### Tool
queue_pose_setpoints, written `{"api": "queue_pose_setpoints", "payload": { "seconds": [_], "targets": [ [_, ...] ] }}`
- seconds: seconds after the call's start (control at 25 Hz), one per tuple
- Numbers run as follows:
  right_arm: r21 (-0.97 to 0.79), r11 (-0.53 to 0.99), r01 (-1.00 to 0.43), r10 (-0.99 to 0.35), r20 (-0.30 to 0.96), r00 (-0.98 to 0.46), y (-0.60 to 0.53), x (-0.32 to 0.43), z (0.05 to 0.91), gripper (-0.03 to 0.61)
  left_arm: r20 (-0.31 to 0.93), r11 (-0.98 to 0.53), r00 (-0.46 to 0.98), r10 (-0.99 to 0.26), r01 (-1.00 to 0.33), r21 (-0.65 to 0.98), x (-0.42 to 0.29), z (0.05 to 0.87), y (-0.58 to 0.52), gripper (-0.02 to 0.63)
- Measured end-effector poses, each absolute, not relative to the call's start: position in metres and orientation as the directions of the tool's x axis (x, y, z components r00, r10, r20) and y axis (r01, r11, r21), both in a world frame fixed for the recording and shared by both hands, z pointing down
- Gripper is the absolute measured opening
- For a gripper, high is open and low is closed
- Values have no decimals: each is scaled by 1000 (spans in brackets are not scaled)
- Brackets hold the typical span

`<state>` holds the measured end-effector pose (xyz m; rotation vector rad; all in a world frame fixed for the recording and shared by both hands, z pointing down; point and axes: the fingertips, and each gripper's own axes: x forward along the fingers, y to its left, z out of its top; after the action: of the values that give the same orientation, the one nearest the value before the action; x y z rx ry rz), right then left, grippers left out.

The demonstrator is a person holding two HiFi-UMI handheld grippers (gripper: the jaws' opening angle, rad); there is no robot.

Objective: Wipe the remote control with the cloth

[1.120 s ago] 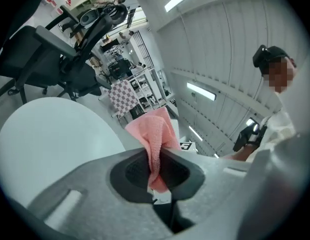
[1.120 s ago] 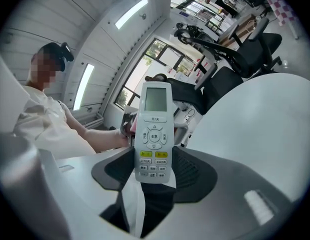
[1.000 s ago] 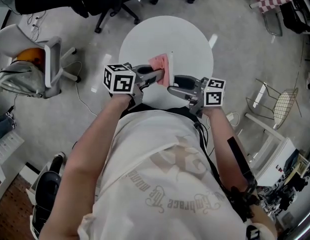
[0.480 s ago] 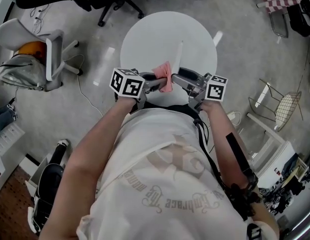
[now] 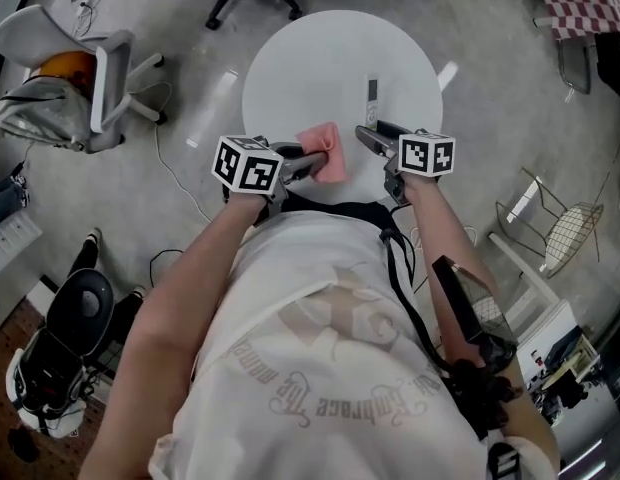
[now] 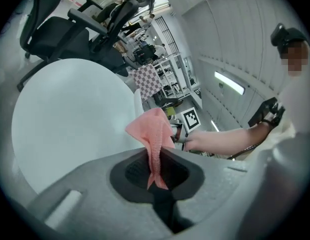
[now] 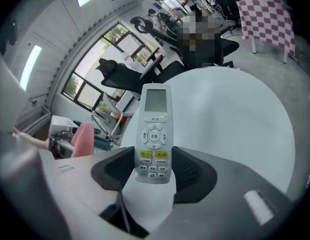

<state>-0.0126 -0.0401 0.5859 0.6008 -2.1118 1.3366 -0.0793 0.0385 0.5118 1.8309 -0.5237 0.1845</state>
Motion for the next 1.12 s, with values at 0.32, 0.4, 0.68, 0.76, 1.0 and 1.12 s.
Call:
{"api": "queue_pose_setpoints", "payload": {
  "seconds": [0.32, 0.4, 0.68, 0.76, 1.0, 1.12],
  "targets": [
    [-330, 618, -714, -3, 907, -422, -45, 9, 633, 242, 394, -187, 853, -343, -473, 861, -92, 514, 39, 20],
    [-269, 663, -699, -5, 932, -364, -46, 6, 641, 242, 404, -182, 846, -348, -484, 856, -99, 514, 42, 20],
    [-199, 707, -678, -36, 948, -316, -40, 6, 650, 246, 429, -189, 831, -355, -513, 837, -104, 515, 50, 20],
    [-181, 712, -678, -52, 950, -308, -41, 7, 649, 249, 428, -201, 833, -350, -513, 835, -106, 514, 48, 20],
    [-153, 668, -728, -128, 941, -315, -44, 16, 637, 247, 418, -256, 848, -326, -505, 824, -106, 508, 45, 20],
    [-170, 603, -780, -189, 919, -346, -45, 23, 621, 227, 408, -281, 854, -323, -498, 820, -108, 503, 42, 20]
  ]
}}
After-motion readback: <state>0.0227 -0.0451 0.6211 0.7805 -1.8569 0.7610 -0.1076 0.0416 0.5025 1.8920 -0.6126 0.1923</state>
